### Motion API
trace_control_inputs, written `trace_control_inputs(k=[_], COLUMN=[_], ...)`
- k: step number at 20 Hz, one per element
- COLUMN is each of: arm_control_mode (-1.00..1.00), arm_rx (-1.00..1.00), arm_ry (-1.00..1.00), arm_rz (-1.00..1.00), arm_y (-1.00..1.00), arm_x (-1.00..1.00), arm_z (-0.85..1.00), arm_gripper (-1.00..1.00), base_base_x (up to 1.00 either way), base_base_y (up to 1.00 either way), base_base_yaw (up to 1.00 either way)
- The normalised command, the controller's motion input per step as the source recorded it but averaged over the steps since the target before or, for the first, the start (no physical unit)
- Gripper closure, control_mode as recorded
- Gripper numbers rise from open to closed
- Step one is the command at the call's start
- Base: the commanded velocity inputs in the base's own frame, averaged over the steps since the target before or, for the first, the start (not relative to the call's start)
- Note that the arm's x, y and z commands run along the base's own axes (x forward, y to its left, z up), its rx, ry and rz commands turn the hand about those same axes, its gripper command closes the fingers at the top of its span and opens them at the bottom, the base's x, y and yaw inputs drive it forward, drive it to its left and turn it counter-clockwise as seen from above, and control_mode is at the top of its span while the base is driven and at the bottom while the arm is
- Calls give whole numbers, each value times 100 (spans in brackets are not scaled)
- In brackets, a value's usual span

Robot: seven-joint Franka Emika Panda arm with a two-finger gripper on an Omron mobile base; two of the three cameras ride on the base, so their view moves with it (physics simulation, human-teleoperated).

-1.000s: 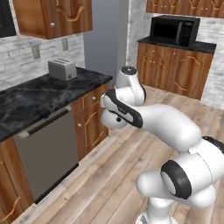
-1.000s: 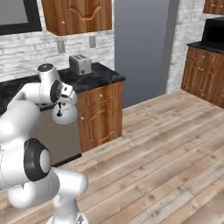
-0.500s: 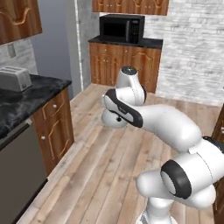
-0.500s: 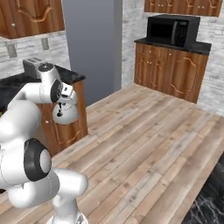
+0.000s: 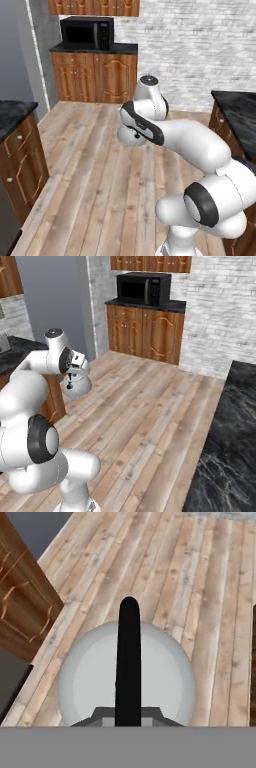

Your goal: The kettle is done boiling. Turn off the stove, then wait for 300 timesteps before moving the kettle to the dining table.

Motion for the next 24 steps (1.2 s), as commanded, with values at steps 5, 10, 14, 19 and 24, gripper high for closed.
trace_control_inputs(k=[5,10,14,19,24], arm_control_mode=[100,100,100,100,100], arm_rx=[0,0,0,0,0], arm_ry=[0,0,0,0,0], arm_rz=[0,0,0,0,0], arm_y=[0,0,0,0,0], arm_x=[0,0,0,0,0], arm_z=[0,0,0,0,0], arm_gripper=[100,100,100,100,100], base_base_x=[61,63,58,58,63], base_base_y=[32,32,29,28,32], base_base_yaw=[-35,-34,-34,-34,-33])
